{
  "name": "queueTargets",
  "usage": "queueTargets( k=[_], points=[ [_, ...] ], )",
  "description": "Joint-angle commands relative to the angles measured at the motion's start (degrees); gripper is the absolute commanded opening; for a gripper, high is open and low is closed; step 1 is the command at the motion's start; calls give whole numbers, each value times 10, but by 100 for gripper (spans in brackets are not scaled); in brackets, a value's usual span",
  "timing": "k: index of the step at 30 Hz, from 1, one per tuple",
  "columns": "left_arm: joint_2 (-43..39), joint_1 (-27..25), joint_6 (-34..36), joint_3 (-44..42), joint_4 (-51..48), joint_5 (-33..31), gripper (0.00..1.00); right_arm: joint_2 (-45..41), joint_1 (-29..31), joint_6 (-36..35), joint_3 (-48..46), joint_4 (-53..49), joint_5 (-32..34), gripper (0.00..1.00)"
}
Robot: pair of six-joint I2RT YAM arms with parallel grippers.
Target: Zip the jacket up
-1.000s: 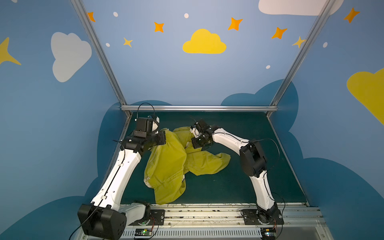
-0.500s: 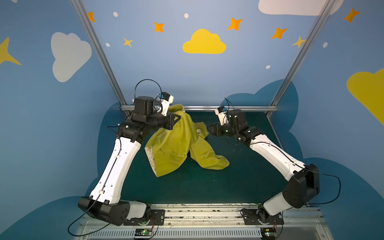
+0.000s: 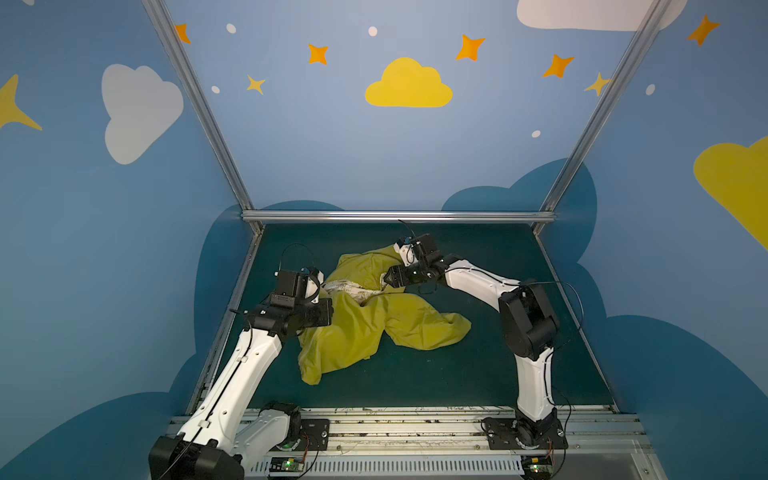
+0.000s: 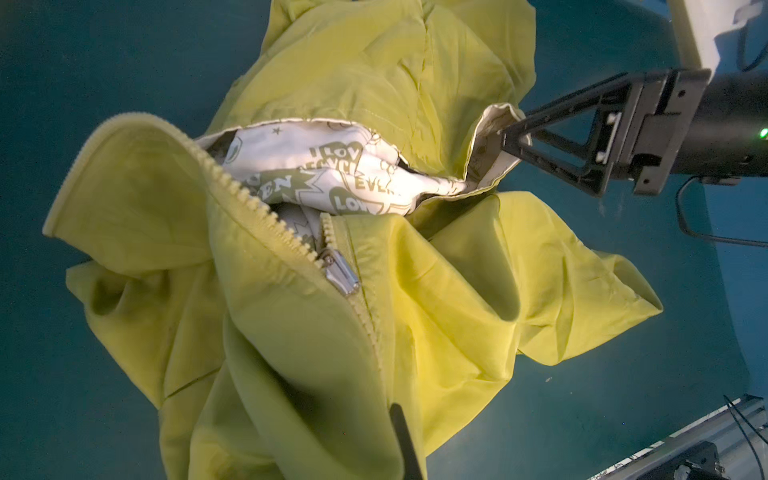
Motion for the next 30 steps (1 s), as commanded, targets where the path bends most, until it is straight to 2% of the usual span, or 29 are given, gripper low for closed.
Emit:
queueTargets(
  k=[1, 5, 7, 8, 10, 12, 16, 20, 22, 25, 27, 30],
  points=[
    [-13, -4, -14, 3, 20, -12, 3, 20, 13, -19, 33, -32, 14, 80],
    [-15, -7, -15, 0, 19, -18, 3, 69, 26, -38, 110, -118, 34, 77],
    [-15, -8, -16, 2, 15, -24, 3, 85, 28, -31, 150, -182, 64, 66],
    [-14, -8, -16, 2, 15, -24, 3, 93, 28, -26, 169, -212, 84, 55],
    [-14, -9, -14, 2, 19, -20, 3, 94, 24, -19, 194, -252, 136, 21],
    [-15, -7, -11, 7, 21, -17, 3, 69, 12, -8, 202, -282, 177, 0],
    [-10, -2, 6, 28, 31, -14, 3, -47, -19, 8, 156, -280, 252, 0],
    [9, 13, 37, 75, 39, -6, 3, -196, -52, -37, 85, -245, 353, 0],
    [17, 22, 56, 101, 43, 5, 3, -262, -71, -38, 41, -216, 404, 0],
    [10, 30, 82, 116, 69, 26, 3, -361, -111, -29, -56, -135, 429, 0],
    [-4, 30, 92, 101, 93, 38, 3, -415, -137, -44, -130, -72, 421, 0],
    [-22, 13, 99, 37, 142, 54, 3, -434, -184, -18, -183, -63, 405, 0]
  ],
)
